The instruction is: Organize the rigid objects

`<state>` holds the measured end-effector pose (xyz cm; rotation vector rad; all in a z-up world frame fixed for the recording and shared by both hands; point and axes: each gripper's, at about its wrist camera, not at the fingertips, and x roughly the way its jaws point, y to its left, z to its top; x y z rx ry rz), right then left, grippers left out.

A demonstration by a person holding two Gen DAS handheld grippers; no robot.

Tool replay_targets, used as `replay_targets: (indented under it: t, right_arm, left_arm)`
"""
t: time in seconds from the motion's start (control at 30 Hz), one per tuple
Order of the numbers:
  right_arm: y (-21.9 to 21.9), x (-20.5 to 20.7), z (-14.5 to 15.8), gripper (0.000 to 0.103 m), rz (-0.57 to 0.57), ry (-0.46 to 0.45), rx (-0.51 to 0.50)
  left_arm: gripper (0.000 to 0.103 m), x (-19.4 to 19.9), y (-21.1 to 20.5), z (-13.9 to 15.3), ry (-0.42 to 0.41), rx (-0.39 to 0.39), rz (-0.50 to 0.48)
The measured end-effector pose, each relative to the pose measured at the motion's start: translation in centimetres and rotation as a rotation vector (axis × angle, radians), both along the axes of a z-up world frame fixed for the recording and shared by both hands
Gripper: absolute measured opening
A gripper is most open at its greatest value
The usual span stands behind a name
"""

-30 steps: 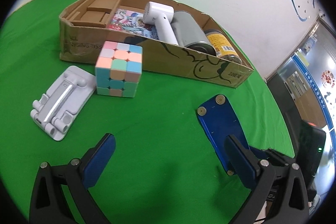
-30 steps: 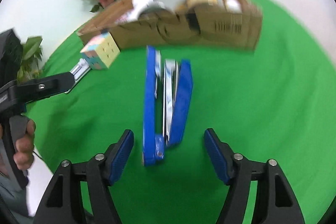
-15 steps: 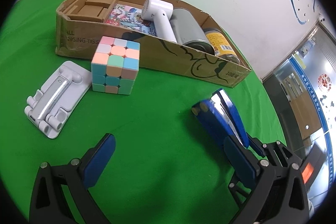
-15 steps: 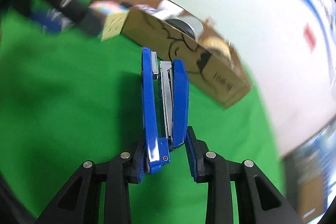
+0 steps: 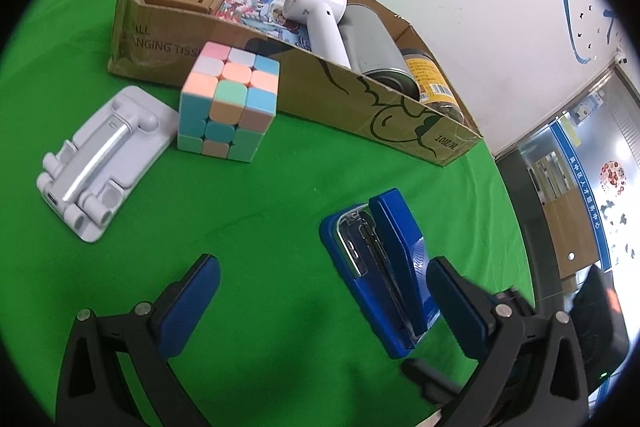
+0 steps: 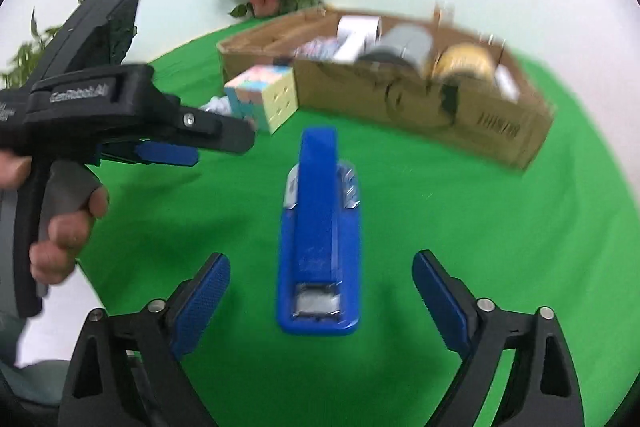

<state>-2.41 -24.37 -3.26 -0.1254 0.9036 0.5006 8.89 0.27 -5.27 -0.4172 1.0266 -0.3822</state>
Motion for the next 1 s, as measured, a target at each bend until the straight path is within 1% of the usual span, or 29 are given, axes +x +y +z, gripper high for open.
replay_targets:
  t: [0.03, 0.07, 0.13, 0.17, 0.2, 0.23, 0.33, 0.37, 0.5, 0.53, 0.63, 0.73, 0.8, 0.83, 0.9, 0.93, 0.97, 1.0]
  right_arm:
    - [0.3, 0.2, -0.3, 0.089, 0.000, 0.005, -0.001]
    - [0.6, 0.1, -0.7, 0.085, -0.004, 0.001, -0.010]
    - [1.3, 0.0, -1.4, 0.075, -0.023, -0.005, -0.052]
    - [1.7, 0.0, -2.0, 0.067, -0.030, 0.000, -0.081]
    - [1.8, -0.1, -2.6, 0.064, -0.031, 0.004, -0.099]
    - [1.9, -0.1, -3.0, 0.064, -0.028, -0.002, -0.104]
    - [2.0, -0.4, -2.7, 0.058, -0.027, -0.013, -0.105]
    - [2.0, -0.3, -2.7, 0.050, -0.034, -0.008, -0.102]
    - [2.4, -0.3, -2.6, 0.050, -0.100, 0.032, -0.061]
    - [2.6, -0.3, -2.6, 0.050, -0.115, 0.049, -0.039]
    - [2.7, 0.0, -2.3, 0.049, -0.150, 0.129, 0.073]
    - [2.8, 0.0, -2.2, 0.049, -0.174, 0.196, 0.162]
    - [3.0, 0.2, -2.2, 0.049, -0.176, 0.219, 0.189]
    - [3.1, 0.2, -2.2, 0.049, -0.175, 0.223, 0.193]
    - [3.4, 0.1, -2.1, 0.049, -0.169, 0.223, 0.189]
    - [3.6, 0.0, -2.1, 0.049, -0.165, 0.223, 0.190]
    - [3.8, 0.0, -2.1, 0.049, -0.158, 0.224, 0.195]
    - [4.1, -0.2, -2.1, 0.049, -0.151, 0.221, 0.194]
  left_arm:
    - [0.102, 0.0, -0.1, -0.1, 0.003, -0.005, -0.006]
    - [0.102, 0.0, -0.2, -0.1, 0.006, -0.010, -0.010]
    - [0.102, -0.1, -0.3, -0.2, 0.015, -0.020, -0.016]
    - [0.102, -0.1, -0.2, -0.3, 0.021, -0.029, -0.020]
    - [0.102, -0.1, -0.1, -0.3, 0.028, -0.036, -0.022]
    - [0.102, -0.1, 0.0, -0.4, 0.033, -0.043, -0.023]
    - [0.102, -0.2, 0.5, -0.7, 0.051, -0.072, -0.024]
    - [0.102, -0.2, 0.5, -0.8, 0.059, -0.082, -0.026]
    - [0.102, -0.4, -0.3, -1.4, 0.091, -0.129, -0.075]
    - [0.102, -0.3, -0.6, -1.5, 0.101, -0.145, -0.088]
    - [0.102, -0.2, -1.2, -2.3, 0.145, -0.191, -0.112]
    - [0.101, -0.2, -1.7, -2.4, 0.144, -0.166, -0.119]
    - [0.100, -0.3, -2.2, -2.2, 0.141, -0.137, -0.127]
    - [0.098, -0.3, -2.3, -2.2, 0.139, -0.120, -0.131]
    - [0.087, -0.4, -2.5, -2.0, 0.135, -0.087, -0.129]
    - [0.072, -0.3, -2.5, -2.2, 0.141, -0.089, -0.126]
    - [0.064, -0.2, -2.4, -2.3, 0.156, -0.098, -0.127]
    - [0.062, -0.2, -2.2, -2.3, 0.151, -0.096, -0.114]
